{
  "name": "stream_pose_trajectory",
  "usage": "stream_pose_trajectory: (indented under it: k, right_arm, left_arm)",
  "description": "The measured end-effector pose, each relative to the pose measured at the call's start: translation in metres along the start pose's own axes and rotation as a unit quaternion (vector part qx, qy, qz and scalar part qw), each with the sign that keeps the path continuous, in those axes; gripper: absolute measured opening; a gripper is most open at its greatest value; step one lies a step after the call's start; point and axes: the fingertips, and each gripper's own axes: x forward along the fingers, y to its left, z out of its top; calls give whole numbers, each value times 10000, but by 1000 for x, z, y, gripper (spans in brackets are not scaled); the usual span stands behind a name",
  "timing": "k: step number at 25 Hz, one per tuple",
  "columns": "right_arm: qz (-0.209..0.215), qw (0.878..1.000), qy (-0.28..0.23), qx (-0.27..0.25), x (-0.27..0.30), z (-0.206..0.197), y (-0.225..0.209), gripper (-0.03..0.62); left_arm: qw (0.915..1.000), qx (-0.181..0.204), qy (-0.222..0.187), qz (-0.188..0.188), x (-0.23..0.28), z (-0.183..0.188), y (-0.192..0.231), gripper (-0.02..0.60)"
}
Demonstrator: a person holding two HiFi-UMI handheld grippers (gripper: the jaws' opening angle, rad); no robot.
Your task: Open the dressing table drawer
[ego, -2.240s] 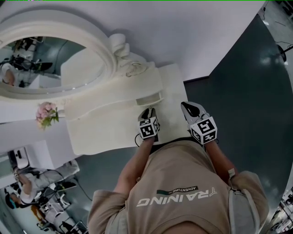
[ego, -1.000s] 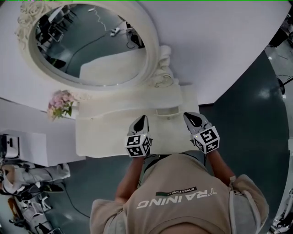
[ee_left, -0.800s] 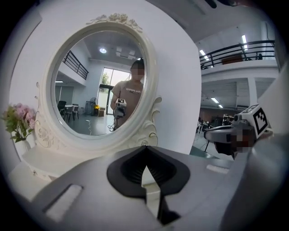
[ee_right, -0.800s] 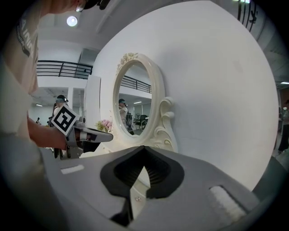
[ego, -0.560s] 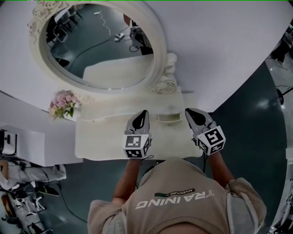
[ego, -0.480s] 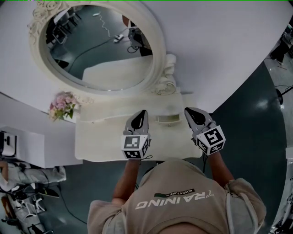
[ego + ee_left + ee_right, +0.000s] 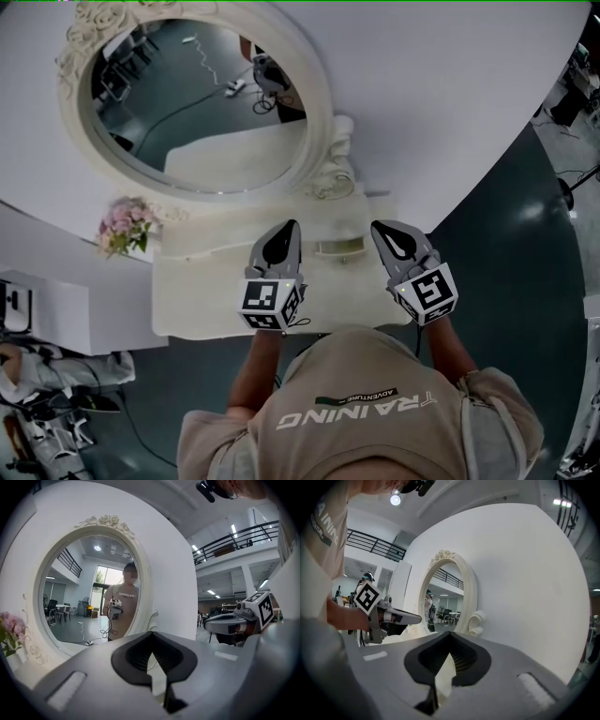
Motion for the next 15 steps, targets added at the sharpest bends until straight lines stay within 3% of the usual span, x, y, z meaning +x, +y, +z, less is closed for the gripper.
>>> stream_pose_trajectory:
  k: [5,11,15]
  right_arm:
    - [-66,9999,-139,-20,-6,12,5,2]
    - [-197,9985,-430,293,-15,28,0,2]
    - [-244,9984,-406,317,-17,27,2,2]
  left_arm:
    - [9999,38,-2,-96,3,-1,-6,18]
    - [9991,377,-138,-133,4,7,-17,18]
    - [9992,320,-69,-215,3,2,-21,18]
